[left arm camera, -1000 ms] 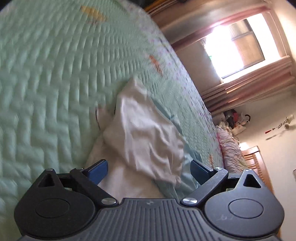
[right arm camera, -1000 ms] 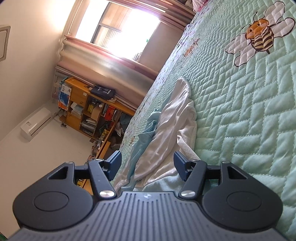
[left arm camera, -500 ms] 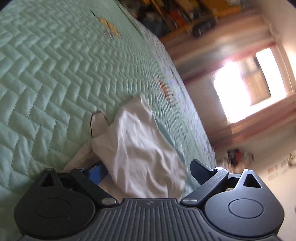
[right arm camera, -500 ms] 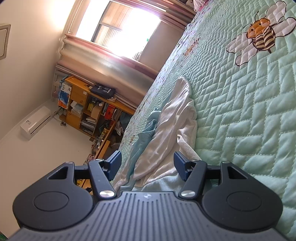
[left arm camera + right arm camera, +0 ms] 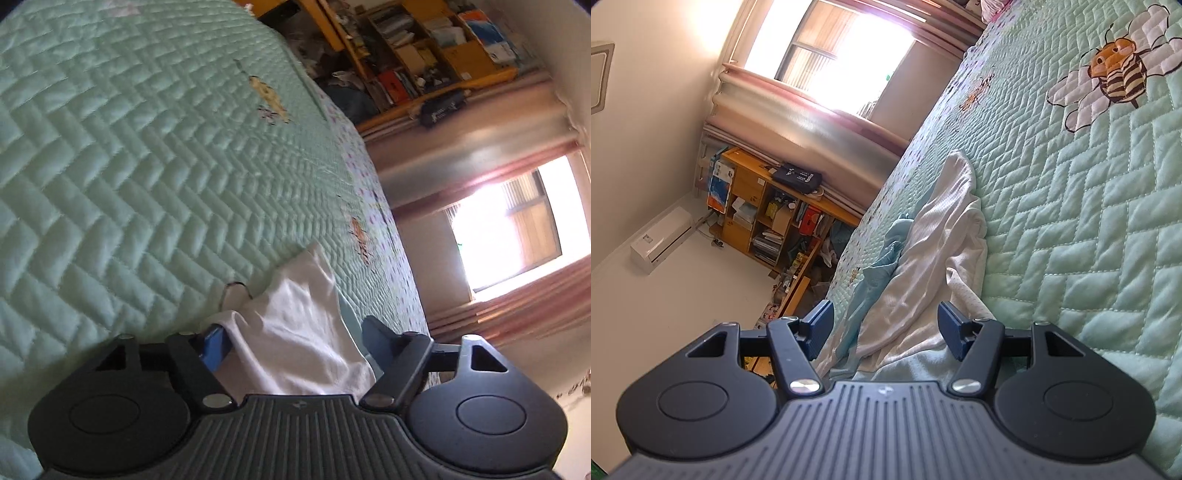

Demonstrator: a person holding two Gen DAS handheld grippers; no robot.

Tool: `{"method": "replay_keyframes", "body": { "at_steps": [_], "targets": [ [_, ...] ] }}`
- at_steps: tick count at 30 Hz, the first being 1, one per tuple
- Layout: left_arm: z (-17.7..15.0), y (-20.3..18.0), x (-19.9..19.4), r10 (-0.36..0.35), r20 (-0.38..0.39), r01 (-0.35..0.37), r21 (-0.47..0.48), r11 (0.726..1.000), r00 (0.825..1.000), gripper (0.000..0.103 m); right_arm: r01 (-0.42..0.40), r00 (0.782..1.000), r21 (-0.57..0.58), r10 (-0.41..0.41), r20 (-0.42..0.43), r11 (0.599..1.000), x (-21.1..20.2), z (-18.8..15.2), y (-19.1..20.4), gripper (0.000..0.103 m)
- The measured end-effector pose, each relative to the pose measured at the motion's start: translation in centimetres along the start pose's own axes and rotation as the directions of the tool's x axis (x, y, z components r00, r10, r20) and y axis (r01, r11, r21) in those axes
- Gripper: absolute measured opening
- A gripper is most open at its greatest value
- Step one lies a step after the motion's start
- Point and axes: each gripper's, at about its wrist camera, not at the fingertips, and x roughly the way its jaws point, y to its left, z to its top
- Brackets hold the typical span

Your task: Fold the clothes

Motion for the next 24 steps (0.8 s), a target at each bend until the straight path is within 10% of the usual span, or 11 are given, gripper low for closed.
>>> {"method": "replay_keyframes", "body": {
  "at_steps": [8, 14, 19, 24],
  "targets": [
    [0.1, 0.5, -3.1, 0.013, -0.028, -0.015, -0.065, 0.998, 1.000, 0.090, -0.002, 1.000, 0.002, 0.002, -0.001, 1.000, 0.0, 0.1, -0.2, 0.064],
    [-2.2, -2.8, -5.1, -0.032, -0.155, 0.040, 0.053, 0.998, 0.987, 0.099, 0.001, 1.000, -0.007, -0.001, -0.006, 1.000, 0.1, 0.1, 0.0, 0.064],
    [-0.9, -9.0, 0.1, -0.104, -0.301, 0.173, 0.212, 0.962, 0.948, 0.100, 0.005, 1.000, -0.020, -0.005, -0.012, 1.000, 0.2, 0.3, 0.2, 0.064],
    [2.6, -10.3, 6.3, -0.027, -0.271, 0.116, 0.319, 0.941, 0.962, 0.097, 0.012, 1.000, -0.031, -0.013, -0.020, 0.999, 0.5, 0.3, 0.3, 0.064]
  ]
}}
